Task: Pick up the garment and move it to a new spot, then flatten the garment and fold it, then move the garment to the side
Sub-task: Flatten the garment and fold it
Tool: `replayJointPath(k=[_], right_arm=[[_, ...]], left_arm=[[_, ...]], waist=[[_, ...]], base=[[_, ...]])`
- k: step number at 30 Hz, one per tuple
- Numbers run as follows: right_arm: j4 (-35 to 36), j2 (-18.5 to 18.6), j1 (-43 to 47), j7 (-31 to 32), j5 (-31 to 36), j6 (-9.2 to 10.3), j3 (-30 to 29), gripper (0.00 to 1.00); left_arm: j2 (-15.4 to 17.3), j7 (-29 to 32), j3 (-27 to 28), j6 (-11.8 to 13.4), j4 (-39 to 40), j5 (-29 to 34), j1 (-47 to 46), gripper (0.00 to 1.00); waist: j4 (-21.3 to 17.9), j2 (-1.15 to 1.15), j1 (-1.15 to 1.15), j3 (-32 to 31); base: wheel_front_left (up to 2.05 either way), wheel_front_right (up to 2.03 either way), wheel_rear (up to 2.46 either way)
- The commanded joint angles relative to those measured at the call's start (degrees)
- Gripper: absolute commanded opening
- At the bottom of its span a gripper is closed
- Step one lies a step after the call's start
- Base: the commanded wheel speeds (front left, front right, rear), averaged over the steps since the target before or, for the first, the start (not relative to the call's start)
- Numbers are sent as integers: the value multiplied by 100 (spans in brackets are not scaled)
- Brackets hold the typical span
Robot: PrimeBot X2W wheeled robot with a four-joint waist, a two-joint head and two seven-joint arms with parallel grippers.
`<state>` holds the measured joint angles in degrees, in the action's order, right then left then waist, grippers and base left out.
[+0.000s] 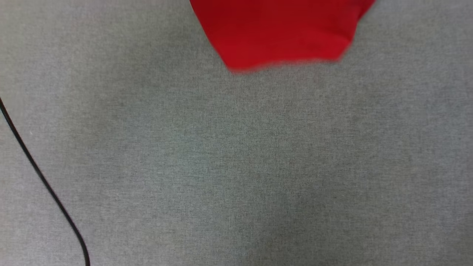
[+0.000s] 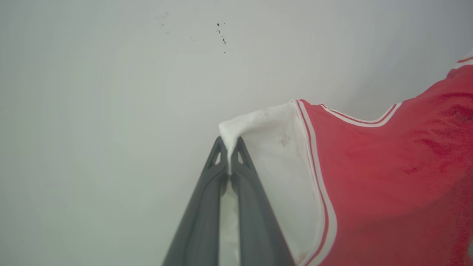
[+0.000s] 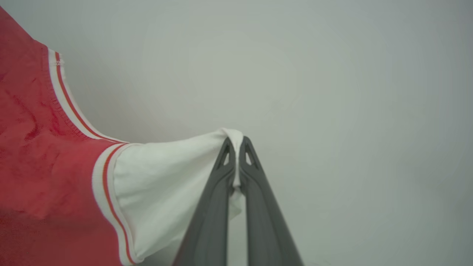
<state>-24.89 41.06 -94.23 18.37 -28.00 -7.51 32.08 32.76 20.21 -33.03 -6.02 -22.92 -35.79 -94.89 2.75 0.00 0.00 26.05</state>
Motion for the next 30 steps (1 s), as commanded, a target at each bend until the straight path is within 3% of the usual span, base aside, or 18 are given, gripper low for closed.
replayJointPath(k=[1, 9, 14, 20, 27, 30], right_arm=[[-83, -70, -187, -55, 68, 4, 16, 0], [-1092, -571, -1193, -622, 240, 4, 463, 0], [-1371, -683, -850, -953, -26, 4, 860, 0], [-1611, -839, 41, -1455, -471, 4, 1315, 0], [-1676, -893, 1618, -1982, -981, 4, 1835, 0], [-1537, -794, 2332, -2138, -1168, 4, 2058, 0]], left_arm=[[-34, -101, 47, 12, -65, 40, -170, 0], [-177, -800, 102, -82, -1025, 34, -852, 0], [-171, -1132, -17, -121, -1363, -107, -458, 0], [-173, -1702, -236, -132, -1443, -439, 599, 0], [-108, -2341, -478, -129, -1148, -813, 2497, 0], [-99, -2548, -573, 12, -903, -909, 3413, 0]], waist=[[3, 0, 0, 104], [2, 0, 0, 454], [-3, 0, 0, 544], [-50, 0, 0, 354], [-62, 0, 0, -142], [-37, 0, 0, -379]], base=[[0, 0, 0], [0, 0, 0], [0, 0, 0], [0, 0, 0], [0, 0, 0], [0, 0, 0]])
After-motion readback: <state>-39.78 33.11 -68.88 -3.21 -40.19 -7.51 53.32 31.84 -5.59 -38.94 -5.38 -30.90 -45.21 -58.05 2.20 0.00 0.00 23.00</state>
